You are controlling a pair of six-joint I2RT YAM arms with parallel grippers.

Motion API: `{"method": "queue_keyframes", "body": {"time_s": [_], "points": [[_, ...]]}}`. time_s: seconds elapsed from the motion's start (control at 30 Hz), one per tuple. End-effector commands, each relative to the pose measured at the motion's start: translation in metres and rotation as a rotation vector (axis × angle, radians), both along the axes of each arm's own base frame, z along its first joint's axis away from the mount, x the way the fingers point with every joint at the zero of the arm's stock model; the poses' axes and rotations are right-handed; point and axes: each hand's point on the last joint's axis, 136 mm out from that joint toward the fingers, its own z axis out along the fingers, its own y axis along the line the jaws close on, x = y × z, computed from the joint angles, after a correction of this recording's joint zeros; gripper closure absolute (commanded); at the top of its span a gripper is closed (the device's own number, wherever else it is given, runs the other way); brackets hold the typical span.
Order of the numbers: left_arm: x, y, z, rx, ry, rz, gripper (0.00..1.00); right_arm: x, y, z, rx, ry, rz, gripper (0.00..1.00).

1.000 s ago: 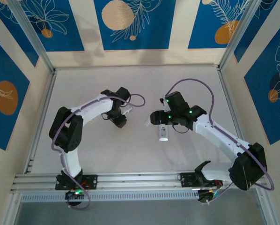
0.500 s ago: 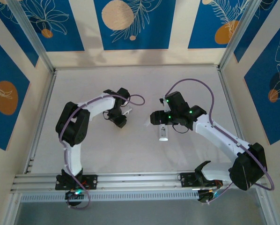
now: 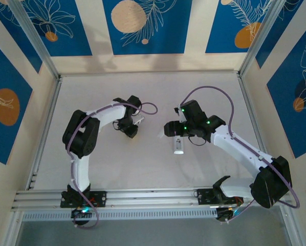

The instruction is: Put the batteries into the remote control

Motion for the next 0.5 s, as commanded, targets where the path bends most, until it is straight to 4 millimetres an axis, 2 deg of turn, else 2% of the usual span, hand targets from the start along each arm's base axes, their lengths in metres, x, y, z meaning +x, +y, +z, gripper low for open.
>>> {"method": "queue_keyframes", "body": {"time_s": [0.0, 0.2, 0.3, 0.33, 0.43, 0.47], "points": [[0.008, 0.008, -0.010, 0.015, 0.006, 0.035, 0.73, -0.006, 0.004, 0.005, 0.016, 0.007, 0.023, 0.27], [0.012, 0.007, -0.013, -0.038, 0.003, 0.084, 0.72, -0.007, 0.005, 0.005, 0.013, 0.006, 0.028, 0.27], [0.013, 0.007, -0.008, -0.052, -0.011, 0.098, 0.72, -0.006, 0.005, 0.006, 0.013, 0.004, 0.026, 0.27], [0.013, 0.005, -0.005, -0.057, -0.020, 0.102, 0.70, -0.006, 0.005, 0.007, 0.014, 0.003, 0.026, 0.27], [0.016, 0.004, 0.006, -0.083, -0.049, 0.115, 0.52, -0.005, 0.005, 0.008, 0.014, -0.001, 0.026, 0.27], [0.016, 0.003, 0.009, -0.088, -0.057, 0.119, 0.51, -0.005, 0.006, 0.009, 0.014, -0.003, 0.026, 0.27]]}}
